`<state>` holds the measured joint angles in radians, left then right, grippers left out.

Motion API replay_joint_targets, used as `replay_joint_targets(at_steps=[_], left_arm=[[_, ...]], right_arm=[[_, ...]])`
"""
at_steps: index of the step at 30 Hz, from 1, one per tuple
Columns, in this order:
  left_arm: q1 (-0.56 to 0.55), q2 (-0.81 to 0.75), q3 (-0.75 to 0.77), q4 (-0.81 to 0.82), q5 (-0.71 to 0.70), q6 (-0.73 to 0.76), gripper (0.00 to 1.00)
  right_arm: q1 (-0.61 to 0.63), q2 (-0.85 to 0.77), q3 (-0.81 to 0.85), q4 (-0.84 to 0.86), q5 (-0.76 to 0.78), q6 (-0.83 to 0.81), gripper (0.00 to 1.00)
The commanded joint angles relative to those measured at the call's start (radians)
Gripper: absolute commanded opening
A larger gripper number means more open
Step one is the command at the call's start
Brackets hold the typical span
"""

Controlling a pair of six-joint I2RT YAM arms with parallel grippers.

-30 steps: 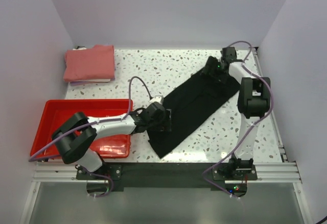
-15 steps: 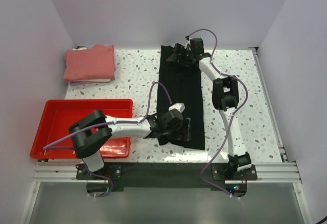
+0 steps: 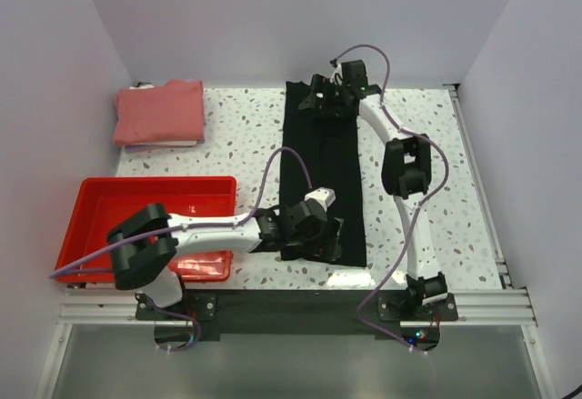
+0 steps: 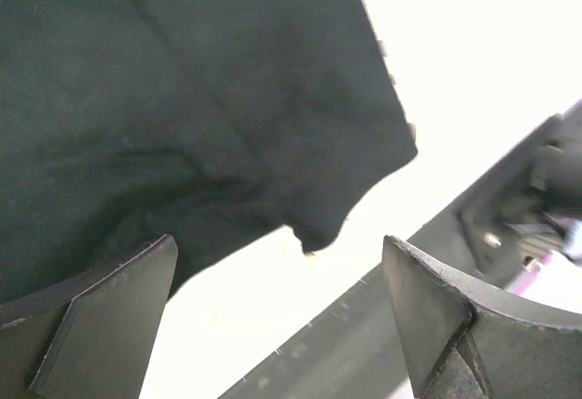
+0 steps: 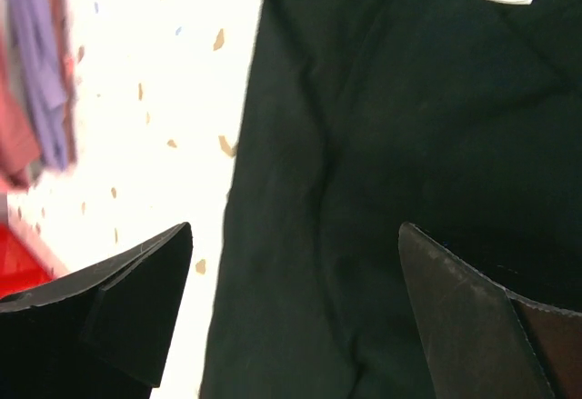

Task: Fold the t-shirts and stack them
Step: Fold the tshirt

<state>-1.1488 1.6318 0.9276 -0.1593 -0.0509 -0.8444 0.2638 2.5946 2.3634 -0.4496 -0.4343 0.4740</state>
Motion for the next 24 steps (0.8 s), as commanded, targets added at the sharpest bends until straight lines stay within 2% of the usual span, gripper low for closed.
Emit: replay_joint_targets(at_steps=[1,3,4,5,6,7,9,14,17,18,20,21,24], left_arm=[[-0.023,-0.136,0.027,0.004,-0.042,0.099,1.0],[-0.023,-0.185,0.016,-0.025,-0.078,0.111,1.0],[-0.023,-0.203,0.007,-0.046,-0.14,0.108,1.0],[-0.023,-0.22,0.002,-0.072,-0.177,0.093,1.0],[-0.022,-0.258,-0.007,-0.124,-0.222,0.079,1.0],[-0.02,-0.279,-0.027,-0.152,-0.309,0.062,1.0],[-0.002,-0.326,-0.053,-0.213,-0.348,0.016,1.0],[0.155,-0.392,-0.171,-0.23,-0.285,-0.024,1.0],[0.181,-0.435,-0.21,-0.203,-0.282,-0.021,1.0],[0.181,-0.452,-0.216,-0.181,-0.277,-0.021,1.0],[0.182,-0.46,-0.225,-0.164,-0.274,-0.015,1.0],[0.185,-0.458,-0.225,-0.161,-0.279,-0.013,1.0],[0.189,-0.445,-0.214,-0.155,-0.282,-0.004,1.0]], right_arm=[[0.011,-0.276,-0.058,-0.04,-0.014,-0.087,0.99],[0.009,-0.356,-0.189,-0.061,0.072,-0.113,0.99],[0.008,-0.434,-0.247,-0.067,0.109,-0.12,0.99],[0.009,-0.488,-0.316,-0.034,0.147,-0.12,0.99],[0.005,-0.531,-0.472,0.004,0.199,-0.118,0.99],[0.003,-0.612,-0.543,0.041,0.216,-0.114,0.99],[0.0,-0.655,-0.683,0.112,0.233,-0.107,0.99],[-0.008,-0.601,-0.69,0.002,0.243,-0.107,0.95],[-0.014,-0.561,-0.685,-0.001,0.238,-0.092,0.86],[-0.014,-0.541,-0.676,0.002,0.244,-0.089,0.78],[-0.015,-0.516,-0.644,0.002,0.265,-0.086,0.7],[-0.014,-0.492,-0.632,0.0,0.273,-0.087,0.62],[-0.017,-0.452,-0.581,-0.021,0.321,-0.087,0.55]])
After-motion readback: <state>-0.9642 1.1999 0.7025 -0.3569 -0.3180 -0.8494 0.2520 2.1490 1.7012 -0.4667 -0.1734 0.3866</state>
